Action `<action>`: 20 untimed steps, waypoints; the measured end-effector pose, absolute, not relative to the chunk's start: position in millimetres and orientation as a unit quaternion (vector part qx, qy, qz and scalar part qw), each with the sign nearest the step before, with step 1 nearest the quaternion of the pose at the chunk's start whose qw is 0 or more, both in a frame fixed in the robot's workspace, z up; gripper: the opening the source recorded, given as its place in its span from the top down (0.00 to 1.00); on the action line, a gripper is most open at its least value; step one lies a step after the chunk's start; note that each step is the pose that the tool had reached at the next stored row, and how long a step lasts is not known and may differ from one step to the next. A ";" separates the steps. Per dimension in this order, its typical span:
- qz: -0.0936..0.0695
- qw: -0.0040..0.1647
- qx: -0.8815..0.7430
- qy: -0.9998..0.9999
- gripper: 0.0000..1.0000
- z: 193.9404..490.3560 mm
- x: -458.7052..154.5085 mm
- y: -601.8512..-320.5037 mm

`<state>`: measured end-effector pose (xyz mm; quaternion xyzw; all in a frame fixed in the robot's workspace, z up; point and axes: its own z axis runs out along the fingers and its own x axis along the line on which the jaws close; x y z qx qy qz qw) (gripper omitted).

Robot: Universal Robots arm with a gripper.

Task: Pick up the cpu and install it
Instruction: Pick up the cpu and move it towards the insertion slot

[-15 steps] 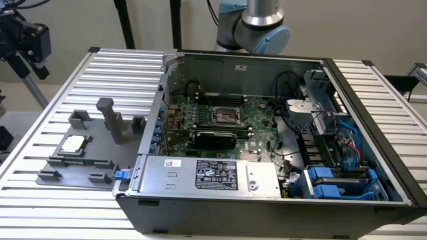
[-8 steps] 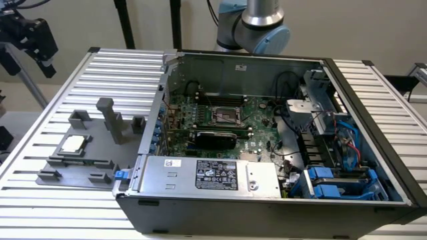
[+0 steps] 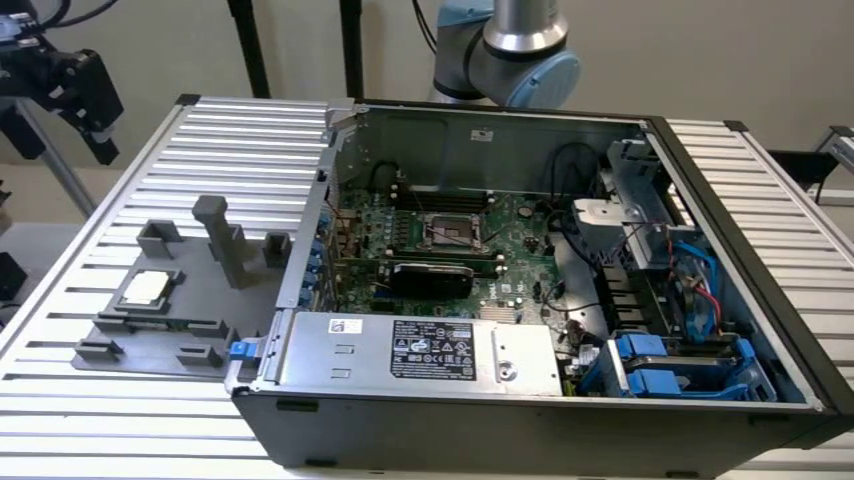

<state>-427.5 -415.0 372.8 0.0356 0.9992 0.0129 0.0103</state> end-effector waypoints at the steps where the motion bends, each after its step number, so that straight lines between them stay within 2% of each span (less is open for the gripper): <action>1: 0.013 0.010 0.036 0.999 0.23 370.9 -427.5 -415.0; 20: 0.013 0.010 0.036 0.999 0.23 336.5 -425.8 -424.5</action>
